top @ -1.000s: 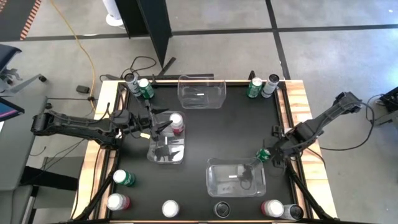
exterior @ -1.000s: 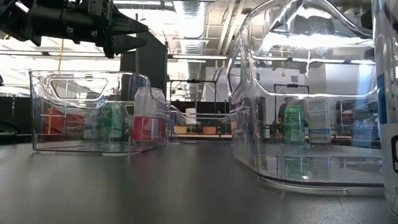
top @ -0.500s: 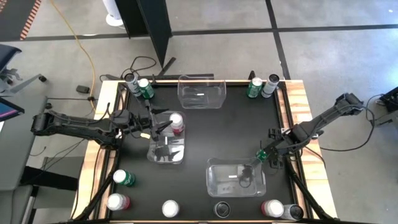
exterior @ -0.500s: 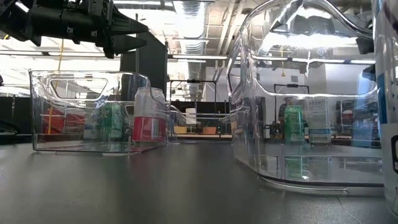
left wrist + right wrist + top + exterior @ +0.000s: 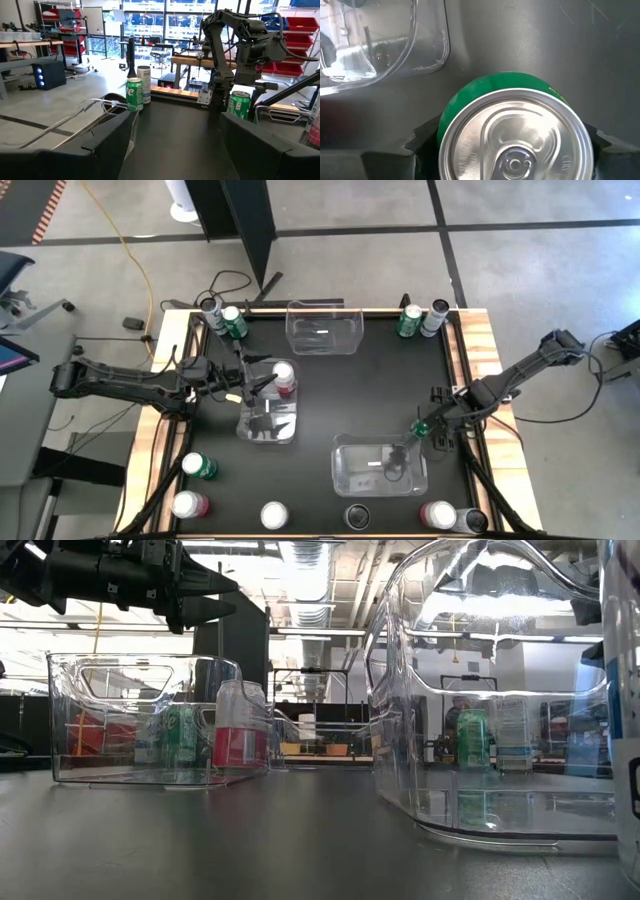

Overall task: Sort soda cans
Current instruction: Put the green soda can into the top transparent bin

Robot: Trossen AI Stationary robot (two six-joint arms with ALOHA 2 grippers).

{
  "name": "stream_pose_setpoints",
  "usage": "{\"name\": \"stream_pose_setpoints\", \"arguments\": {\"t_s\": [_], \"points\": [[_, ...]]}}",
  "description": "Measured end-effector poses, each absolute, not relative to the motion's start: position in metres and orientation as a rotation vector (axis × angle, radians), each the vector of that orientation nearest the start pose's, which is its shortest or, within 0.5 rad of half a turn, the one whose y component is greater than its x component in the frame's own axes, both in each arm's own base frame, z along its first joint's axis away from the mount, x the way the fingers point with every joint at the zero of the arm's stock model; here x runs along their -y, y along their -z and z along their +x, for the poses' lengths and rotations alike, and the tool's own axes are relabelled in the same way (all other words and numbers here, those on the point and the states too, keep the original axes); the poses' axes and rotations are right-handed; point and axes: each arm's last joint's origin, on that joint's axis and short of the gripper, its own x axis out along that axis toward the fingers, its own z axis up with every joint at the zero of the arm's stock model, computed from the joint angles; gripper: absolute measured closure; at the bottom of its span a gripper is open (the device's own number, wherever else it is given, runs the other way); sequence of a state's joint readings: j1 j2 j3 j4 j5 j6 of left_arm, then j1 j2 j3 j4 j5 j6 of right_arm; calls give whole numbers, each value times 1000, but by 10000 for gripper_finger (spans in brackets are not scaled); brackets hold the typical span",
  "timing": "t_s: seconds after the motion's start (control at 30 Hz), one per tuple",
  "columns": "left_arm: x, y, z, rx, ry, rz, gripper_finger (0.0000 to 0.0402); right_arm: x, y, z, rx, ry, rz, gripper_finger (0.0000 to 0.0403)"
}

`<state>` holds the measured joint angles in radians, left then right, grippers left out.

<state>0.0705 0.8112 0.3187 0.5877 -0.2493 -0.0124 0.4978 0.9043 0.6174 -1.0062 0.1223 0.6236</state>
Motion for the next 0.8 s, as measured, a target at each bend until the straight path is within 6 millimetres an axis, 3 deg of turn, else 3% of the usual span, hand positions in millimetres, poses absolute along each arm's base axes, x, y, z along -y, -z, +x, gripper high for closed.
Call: {"name": "stream_pose_setpoints", "arguments": {"t_s": [0.8], "points": [[-20,-241,177,98,-319,-21,107,-48,-207,127,-1261,177,235,92]]}}
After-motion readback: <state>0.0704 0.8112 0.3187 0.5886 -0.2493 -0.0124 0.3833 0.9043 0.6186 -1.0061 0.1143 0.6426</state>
